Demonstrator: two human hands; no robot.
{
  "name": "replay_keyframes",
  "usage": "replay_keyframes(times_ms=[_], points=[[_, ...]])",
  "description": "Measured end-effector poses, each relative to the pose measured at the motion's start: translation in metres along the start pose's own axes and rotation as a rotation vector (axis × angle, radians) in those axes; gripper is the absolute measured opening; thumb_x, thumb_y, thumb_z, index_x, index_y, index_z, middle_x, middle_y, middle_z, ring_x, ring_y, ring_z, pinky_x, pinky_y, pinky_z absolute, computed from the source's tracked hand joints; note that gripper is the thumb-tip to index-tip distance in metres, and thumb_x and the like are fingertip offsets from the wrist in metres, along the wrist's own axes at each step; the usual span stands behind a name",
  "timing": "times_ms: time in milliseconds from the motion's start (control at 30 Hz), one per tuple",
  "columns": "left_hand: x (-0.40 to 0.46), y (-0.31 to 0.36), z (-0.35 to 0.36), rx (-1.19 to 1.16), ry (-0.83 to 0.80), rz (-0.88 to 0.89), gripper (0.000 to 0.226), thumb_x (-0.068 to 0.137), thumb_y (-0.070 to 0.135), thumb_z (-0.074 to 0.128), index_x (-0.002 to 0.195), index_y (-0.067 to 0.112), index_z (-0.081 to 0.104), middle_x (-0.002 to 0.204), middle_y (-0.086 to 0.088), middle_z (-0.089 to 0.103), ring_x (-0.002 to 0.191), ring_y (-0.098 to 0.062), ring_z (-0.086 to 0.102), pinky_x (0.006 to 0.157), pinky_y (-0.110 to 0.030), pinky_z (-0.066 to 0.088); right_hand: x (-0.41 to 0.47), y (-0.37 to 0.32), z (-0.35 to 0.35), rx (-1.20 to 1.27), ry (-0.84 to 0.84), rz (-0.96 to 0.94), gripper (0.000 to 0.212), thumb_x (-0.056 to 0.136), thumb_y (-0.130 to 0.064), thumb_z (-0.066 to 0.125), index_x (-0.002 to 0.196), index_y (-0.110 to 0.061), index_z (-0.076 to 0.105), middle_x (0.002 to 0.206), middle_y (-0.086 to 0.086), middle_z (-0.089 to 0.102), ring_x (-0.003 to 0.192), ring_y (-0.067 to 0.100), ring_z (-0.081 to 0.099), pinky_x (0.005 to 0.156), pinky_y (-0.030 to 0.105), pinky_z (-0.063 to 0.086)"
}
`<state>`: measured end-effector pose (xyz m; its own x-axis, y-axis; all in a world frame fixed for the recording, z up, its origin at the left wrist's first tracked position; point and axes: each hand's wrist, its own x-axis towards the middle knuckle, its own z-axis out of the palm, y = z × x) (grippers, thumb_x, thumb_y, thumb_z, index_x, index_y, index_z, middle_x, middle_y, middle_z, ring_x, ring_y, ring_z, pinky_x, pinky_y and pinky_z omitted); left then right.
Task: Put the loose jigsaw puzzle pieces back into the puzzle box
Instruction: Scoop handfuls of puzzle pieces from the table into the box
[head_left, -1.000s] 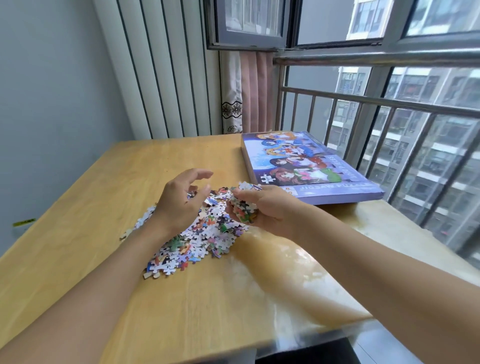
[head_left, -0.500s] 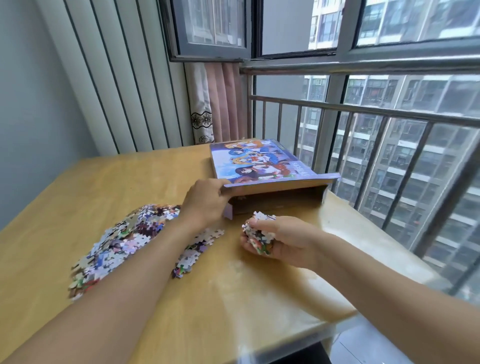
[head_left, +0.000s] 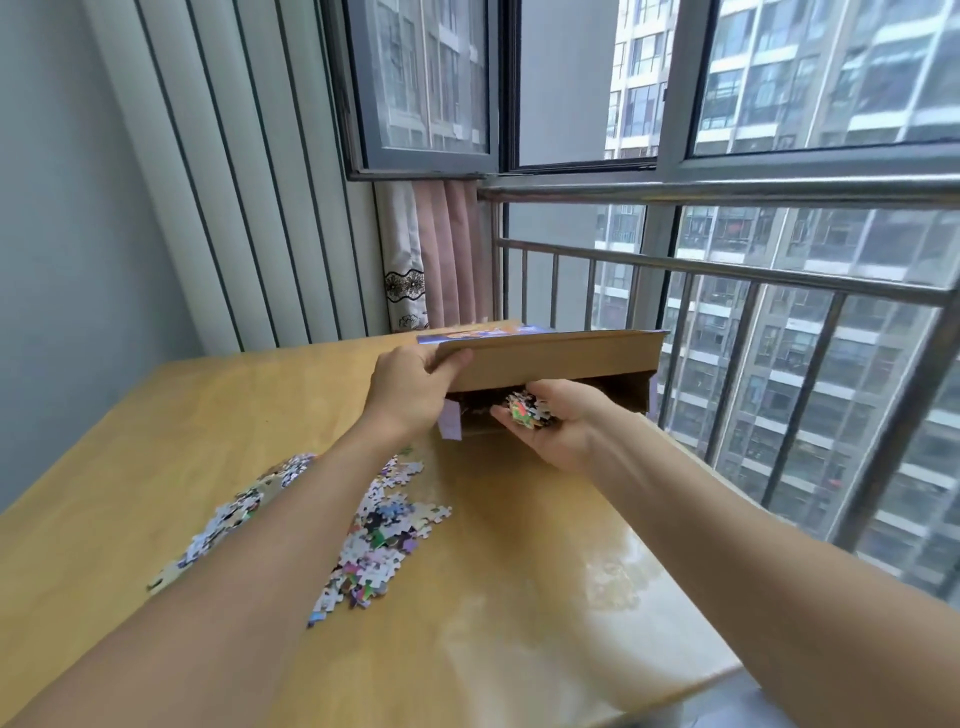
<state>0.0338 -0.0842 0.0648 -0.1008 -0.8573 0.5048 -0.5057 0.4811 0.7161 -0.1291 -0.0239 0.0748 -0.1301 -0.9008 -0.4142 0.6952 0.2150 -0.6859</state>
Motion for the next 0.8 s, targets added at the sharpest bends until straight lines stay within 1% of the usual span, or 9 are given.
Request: replay_keyframes(times_ms=[67,133,267,400,533,600,700,733,800], points=[[-0.001,0.004,-0.002,-0.039,0.000,-0.002,0.027,0.095,0.039,0.065,0.092,0.016,0.079,0.087,-0.005,0.077,0.081,-0.024,0.064,0.077,-0.036,0.051,-0.001,-0.004,0.006,-0.003,0.009,-0.009,0.014,0.102,0.001,0.050,0.114,0.004,0.056,0.123,0.024,0.057,0.120,0.038,0.058,0.097,0.044,0.055],[0.000,0.008,-0.006,-0.076,0.000,-0.008,0.023,0.096,0.037,0.065,0.098,0.020,0.079,0.090,0.001,0.077,0.093,-0.024,0.068,0.084,-0.037,0.053,-0.001,-0.005,0.013,0.019,0.030,-0.024,0.020,0.101,0.002,0.049,0.120,0.004,0.054,0.128,0.023,0.057,0.120,0.037,0.058,0.100,0.045,0.053],[0.004,0.013,-0.013,-0.111,-0.042,-0.028,0.020,0.096,0.036,0.064,0.105,0.025,0.078,0.092,0.009,0.076,0.097,-0.017,0.069,0.090,-0.036,0.055,-0.003,-0.003,0.026,0.193,0.044,-0.043,0.008,0.099,-0.003,0.046,0.101,0.000,0.053,0.115,0.020,0.060,0.116,0.037,0.060,0.103,0.048,0.050],[0.003,0.011,-0.012,-0.095,-0.059,0.001,0.017,0.096,0.036,0.064,0.102,0.028,0.078,0.091,0.008,0.076,0.094,-0.018,0.069,0.088,-0.039,0.055,0.000,-0.001,0.042,0.406,0.072,-0.072,0.031,0.092,-0.037,0.051,0.108,-0.013,0.065,0.112,0.012,0.069,0.105,0.034,0.066,0.099,0.051,0.052],[0.004,0.015,-0.012,-0.106,-0.069,-0.008,0.018,0.096,0.038,0.064,0.099,0.028,0.079,0.089,0.008,0.076,0.093,-0.018,0.069,0.087,-0.039,0.056,0.007,0.008,0.046,0.422,0.065,-0.145,0.051,0.081,-0.067,0.053,0.104,-0.023,0.066,0.107,0.004,0.072,0.101,0.029,0.067,0.098,0.047,0.051],[0.006,0.015,-0.014,-0.113,-0.082,-0.021,0.020,0.096,0.039,0.063,0.096,0.027,0.079,0.088,0.005,0.076,0.092,-0.021,0.069,0.086,-0.040,0.056,0.014,0.008,0.042,0.355,0.046,-0.180,0.060,0.079,-0.075,0.052,0.109,-0.026,0.066,0.111,0.003,0.072,0.103,0.027,0.067,0.100,0.045,0.051],[0.006,0.014,-0.015,-0.118,-0.079,-0.024,0.024,0.096,0.040,0.063,0.093,0.022,0.079,0.086,-0.001,0.076,0.088,-0.026,0.067,0.081,-0.040,0.056,0.027,0.000,0.026,0.075,0.013,-0.177,0.071,0.082,-0.080,0.046,0.124,-0.025,0.061,0.119,0.002,0.070,0.109,0.024,0.066,0.107,0.042,0.046],[0.005,0.013,-0.016,-0.124,-0.076,-0.024,0.023,0.096,0.040,0.064,0.094,0.023,0.079,0.084,0.002,0.075,0.085,-0.024,0.067,0.077,-0.036,0.055,0.030,-0.002,0.019,-0.044,-0.011,-0.180,0.072,0.085,-0.079,0.044,0.129,-0.024,0.058,0.121,0.001,0.068,0.111,0.022,0.064,0.108,0.038,0.045],[0.004,0.012,-0.016,-0.127,-0.074,-0.016,0.019,0.096,0.038,0.064,0.095,0.025,0.078,0.081,0.011,0.073,0.083,-0.016,0.066,0.074,-0.028,0.050,0.030,-0.006,0.003,-0.313,-0.053,-0.230,0.059,0.094,-0.066,0.047,0.134,-0.023,0.053,0.128,0.000,0.063,0.115,0.017,0.059,0.105,0.032,0.043]])
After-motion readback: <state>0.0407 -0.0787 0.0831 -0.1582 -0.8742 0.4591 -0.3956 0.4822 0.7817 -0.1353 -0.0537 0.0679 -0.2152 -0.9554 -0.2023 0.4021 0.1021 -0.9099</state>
